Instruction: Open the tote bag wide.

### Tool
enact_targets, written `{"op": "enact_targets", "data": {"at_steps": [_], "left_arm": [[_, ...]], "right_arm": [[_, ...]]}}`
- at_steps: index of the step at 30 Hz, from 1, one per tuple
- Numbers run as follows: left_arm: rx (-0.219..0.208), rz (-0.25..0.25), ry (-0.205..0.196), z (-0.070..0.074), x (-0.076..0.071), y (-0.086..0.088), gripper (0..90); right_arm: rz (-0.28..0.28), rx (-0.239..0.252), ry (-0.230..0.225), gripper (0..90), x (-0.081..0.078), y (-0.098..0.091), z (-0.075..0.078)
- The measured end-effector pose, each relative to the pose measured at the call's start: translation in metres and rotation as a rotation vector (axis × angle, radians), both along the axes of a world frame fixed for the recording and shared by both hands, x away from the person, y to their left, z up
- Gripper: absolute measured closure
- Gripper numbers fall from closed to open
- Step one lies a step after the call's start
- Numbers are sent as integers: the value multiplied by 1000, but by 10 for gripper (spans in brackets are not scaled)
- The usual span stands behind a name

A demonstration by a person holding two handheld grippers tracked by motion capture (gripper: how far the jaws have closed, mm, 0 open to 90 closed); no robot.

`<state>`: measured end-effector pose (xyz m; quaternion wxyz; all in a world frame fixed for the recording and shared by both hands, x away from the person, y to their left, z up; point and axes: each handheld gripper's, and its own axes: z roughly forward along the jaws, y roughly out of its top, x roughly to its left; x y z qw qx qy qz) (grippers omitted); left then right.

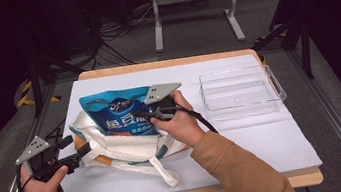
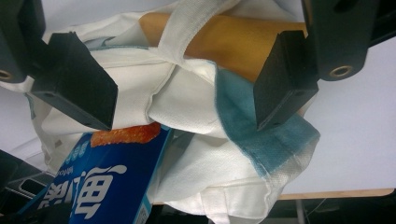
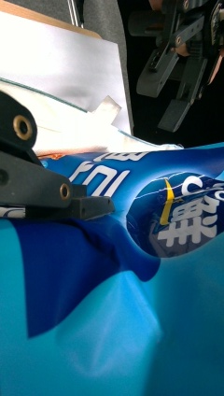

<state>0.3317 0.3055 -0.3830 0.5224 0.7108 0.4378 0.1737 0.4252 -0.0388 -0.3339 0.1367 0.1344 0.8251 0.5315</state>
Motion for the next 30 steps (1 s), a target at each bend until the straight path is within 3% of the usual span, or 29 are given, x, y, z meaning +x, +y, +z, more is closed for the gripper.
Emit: {"op": "enact_targets", "data": {"at_steps": [30], "left_arm": [[5,-11,-5,1,-1,-4,222]], "right_arm": [[14,84,-20,898,-4,-7,68]]}}
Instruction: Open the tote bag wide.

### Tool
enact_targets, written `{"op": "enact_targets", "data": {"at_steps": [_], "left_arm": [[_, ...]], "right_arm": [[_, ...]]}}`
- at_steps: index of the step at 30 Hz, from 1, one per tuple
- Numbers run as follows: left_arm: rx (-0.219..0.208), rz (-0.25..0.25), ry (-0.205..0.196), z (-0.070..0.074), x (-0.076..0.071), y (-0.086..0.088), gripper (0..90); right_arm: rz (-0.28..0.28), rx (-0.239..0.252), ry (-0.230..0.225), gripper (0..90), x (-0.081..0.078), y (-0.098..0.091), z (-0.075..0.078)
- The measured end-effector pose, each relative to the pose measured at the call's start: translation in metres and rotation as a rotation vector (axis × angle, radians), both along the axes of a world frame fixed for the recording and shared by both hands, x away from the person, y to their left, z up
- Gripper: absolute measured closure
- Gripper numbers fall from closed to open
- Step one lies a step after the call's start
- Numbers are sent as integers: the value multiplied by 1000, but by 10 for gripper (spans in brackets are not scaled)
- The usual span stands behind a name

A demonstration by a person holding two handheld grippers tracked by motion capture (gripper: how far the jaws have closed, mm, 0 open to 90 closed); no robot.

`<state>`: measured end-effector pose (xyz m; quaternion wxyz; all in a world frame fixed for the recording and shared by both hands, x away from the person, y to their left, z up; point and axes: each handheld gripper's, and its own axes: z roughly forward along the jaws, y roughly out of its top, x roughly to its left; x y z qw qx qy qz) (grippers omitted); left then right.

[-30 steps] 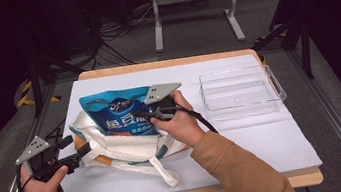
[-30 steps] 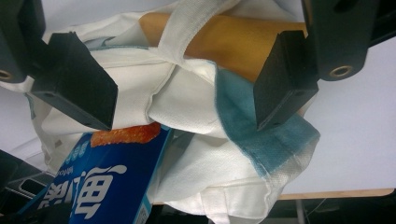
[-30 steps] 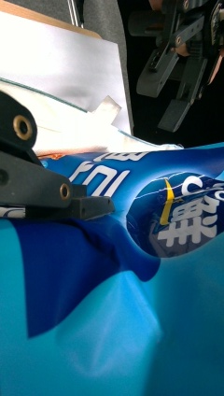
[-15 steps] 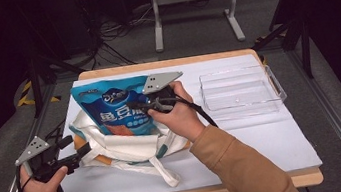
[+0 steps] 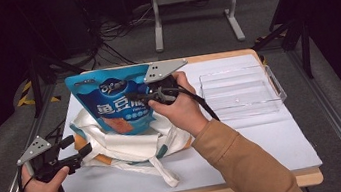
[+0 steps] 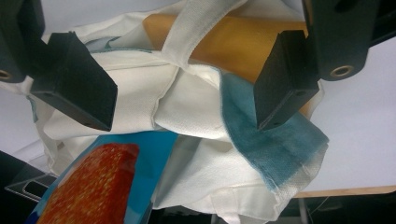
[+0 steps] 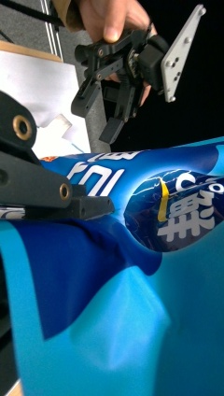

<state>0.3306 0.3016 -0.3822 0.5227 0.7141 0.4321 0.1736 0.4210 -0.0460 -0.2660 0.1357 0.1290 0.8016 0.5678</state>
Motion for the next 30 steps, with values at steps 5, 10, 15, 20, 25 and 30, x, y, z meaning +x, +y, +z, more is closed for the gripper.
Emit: {"op": "enact_targets", "data": {"at_steps": [5,10,15,20,25,30], "left_arm": [[1,-2,0,0,0,0,221],[-3,1,0,0,0,0,221],[-2,0,0,0,0,0,222],[-3,0,0,0,1,0,222],[-3,-4,2,0,2,-1,222],[0,-13,-4,0,4,-3,222]], "right_arm": [[2,12,10,898,0,-3,8],[9,21,15,898,0,-5,18],[5,25,1,898,-2,-8,28],[-5,32,-15,898,-3,-15,40],[-20,41,-22,898,-4,-24,47],[-34,44,-24,897,-4,-35,52]]}}
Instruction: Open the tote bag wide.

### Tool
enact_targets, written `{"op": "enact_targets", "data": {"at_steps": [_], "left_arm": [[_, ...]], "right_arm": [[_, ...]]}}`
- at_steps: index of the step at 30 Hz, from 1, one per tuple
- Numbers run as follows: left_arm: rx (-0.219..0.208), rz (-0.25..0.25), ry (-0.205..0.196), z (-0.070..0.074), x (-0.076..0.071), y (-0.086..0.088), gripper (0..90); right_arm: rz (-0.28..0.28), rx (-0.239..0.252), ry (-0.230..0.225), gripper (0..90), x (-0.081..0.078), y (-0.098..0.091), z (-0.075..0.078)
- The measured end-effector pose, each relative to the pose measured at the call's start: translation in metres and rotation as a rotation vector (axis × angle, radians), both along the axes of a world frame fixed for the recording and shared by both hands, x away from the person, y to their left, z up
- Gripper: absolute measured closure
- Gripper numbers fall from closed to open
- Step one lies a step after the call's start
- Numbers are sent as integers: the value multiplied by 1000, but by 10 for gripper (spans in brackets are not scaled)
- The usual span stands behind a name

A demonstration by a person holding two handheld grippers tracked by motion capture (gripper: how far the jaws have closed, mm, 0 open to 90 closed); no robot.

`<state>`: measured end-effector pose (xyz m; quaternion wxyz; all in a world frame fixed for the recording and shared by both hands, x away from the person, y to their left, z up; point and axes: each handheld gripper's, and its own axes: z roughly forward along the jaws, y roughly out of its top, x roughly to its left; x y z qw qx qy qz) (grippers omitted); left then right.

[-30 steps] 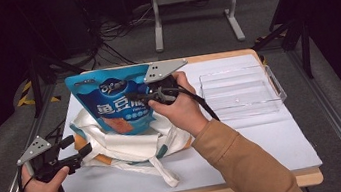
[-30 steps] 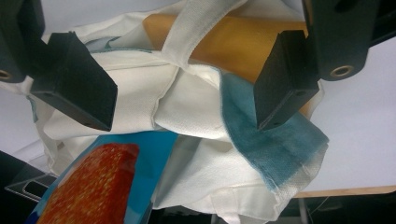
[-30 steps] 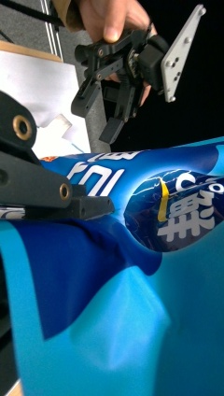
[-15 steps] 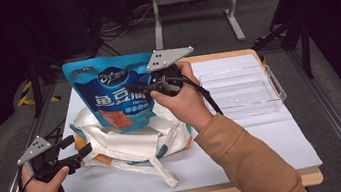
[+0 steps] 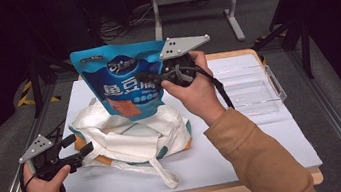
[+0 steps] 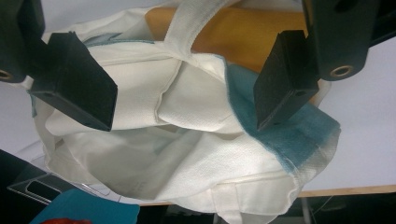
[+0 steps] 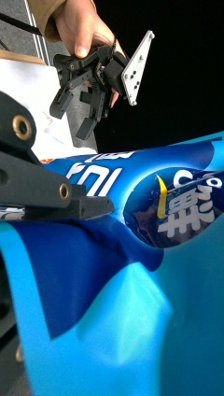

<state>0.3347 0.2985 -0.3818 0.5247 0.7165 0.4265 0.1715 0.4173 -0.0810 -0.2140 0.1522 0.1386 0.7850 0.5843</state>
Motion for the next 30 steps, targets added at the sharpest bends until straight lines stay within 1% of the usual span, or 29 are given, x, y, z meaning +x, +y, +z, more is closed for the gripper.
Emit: {"op": "enact_targets", "data": {"at_steps": [5,8,11,12,14,15,17,21,25,28,30], "left_arm": [[0,-11,3,0,3,-4,222],[5,-16,6,-1,5,-6,221],[8,-14,12,-2,5,-6,221],[7,-13,12,-2,5,-6,221],[11,-12,12,-2,4,-6,222],[12,-13,13,-3,4,-7,221],[16,-13,15,-3,4,-7,221],[16,-8,19,-4,3,-7,221],[19,-10,19,-4,3,-7,221],[21,-7,22,-4,2,-6,221],[18,-3,23,-5,1,-6,221]], "right_arm": [[-23,2,-5,897,0,-15,5],[-36,4,-1,897,0,-27,7],[-41,-1,-5,897,1,-38,9],[-41,-1,-5,897,1,-38,9],[-49,2,-4,897,2,-46,9],[-54,7,-6,896,3,-55,10],[-56,10,-5,897,4,-62,10],[-63,1,-5,896,6,-74,13],[-81,-2,-5,896,7,-86,15],[-84,0,-3,896,8,-90,15],[-94,8,-2,896,9,-97,16]]}}
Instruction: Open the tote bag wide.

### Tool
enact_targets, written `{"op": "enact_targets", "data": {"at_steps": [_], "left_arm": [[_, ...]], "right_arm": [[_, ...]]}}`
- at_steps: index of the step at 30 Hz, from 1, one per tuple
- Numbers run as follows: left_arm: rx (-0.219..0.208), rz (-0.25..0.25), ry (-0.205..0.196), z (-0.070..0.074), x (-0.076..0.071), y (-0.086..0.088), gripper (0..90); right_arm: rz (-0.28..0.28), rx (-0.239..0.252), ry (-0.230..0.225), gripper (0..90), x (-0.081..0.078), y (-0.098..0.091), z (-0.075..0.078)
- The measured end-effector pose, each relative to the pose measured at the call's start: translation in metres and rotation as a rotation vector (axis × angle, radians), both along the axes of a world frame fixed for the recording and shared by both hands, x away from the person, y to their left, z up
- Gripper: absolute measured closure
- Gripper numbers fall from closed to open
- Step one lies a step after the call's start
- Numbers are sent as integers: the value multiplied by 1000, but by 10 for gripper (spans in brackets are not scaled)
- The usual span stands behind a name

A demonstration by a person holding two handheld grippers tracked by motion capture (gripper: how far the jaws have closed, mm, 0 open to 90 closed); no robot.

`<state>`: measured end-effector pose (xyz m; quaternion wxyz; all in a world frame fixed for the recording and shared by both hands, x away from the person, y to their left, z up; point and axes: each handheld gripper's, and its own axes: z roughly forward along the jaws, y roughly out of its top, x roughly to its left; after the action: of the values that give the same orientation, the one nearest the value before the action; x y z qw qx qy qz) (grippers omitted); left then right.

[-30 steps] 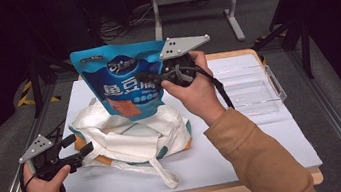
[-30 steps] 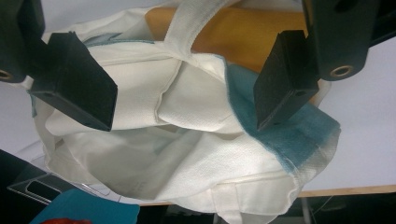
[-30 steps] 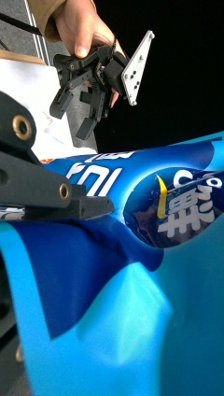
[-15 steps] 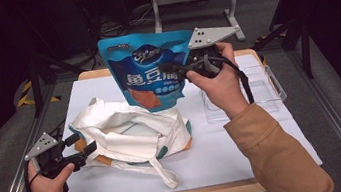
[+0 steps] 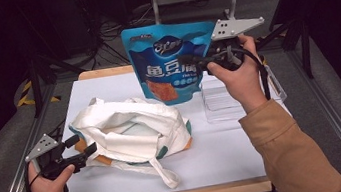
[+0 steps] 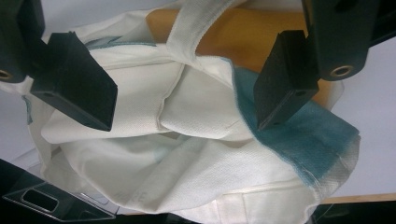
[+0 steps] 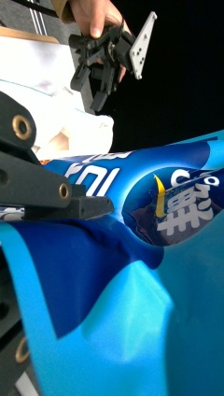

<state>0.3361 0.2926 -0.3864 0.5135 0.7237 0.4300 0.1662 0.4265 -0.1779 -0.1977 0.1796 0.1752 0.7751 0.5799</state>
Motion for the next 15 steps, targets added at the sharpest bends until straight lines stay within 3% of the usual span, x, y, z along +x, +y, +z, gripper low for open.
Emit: {"op": "enact_targets", "data": {"at_steps": [15], "left_arm": [[3,5,-3,0,-1,1,221]], "right_arm": [[-77,16,5,895,11,-51,2]]}}
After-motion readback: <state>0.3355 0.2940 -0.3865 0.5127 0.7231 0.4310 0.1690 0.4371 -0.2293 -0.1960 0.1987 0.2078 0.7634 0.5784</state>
